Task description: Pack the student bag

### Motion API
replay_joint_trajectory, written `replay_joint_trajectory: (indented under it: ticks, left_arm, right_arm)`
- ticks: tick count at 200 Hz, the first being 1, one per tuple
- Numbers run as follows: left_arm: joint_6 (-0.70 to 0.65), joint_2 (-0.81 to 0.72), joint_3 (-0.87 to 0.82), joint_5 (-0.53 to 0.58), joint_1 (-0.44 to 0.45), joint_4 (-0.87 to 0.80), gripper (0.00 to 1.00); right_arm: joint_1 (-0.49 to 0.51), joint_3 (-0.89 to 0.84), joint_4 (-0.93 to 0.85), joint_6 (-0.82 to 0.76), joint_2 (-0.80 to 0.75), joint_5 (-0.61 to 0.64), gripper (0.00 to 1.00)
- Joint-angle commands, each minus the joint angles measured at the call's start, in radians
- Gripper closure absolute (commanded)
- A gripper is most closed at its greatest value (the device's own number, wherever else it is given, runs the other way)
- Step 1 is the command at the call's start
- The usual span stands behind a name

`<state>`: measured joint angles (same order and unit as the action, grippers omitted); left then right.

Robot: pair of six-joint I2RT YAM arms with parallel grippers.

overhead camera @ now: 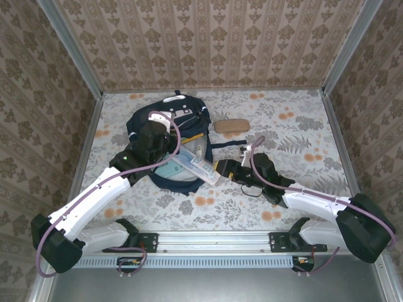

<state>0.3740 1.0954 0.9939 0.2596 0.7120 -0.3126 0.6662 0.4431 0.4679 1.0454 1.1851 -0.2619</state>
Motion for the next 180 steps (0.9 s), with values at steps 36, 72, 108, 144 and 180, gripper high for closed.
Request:
replay_joint_trajectory:
  ticks: [36, 72, 108, 144, 180]
  left_arm:
    - [0.011, -0.020, 0.002, 0.015, -0.003, 0.048, 1.00]
    - [0.011, -0.021, 0.003, 0.017, -0.004, 0.046, 1.00]
    - [0.012, -0.019, 0.003, 0.014, -0.003, 0.048, 1.00]
    - [0.011, -0.019, 0.002, 0.013, -0.003, 0.049, 1.00]
    - [0.011, -0.020, 0.003, 0.014, -0.004, 0.047, 1.00]
  right_arm:
    - [0.008, -0.012, 0.071, 0.040, 0.085, 0.023, 0.30]
    - [0.025, -0.060, -0.025, 0.062, 0.044, 0.138, 0.29]
    - [0.030, -0.093, -0.163, 0.077, -0.022, 0.236, 0.24]
    - [0.030, -0.123, 0.016, 0.129, 0.102, 0.175, 0.22]
    - [0.040, -0.083, 0.238, 0.185, 0.302, 0.094, 0.24]
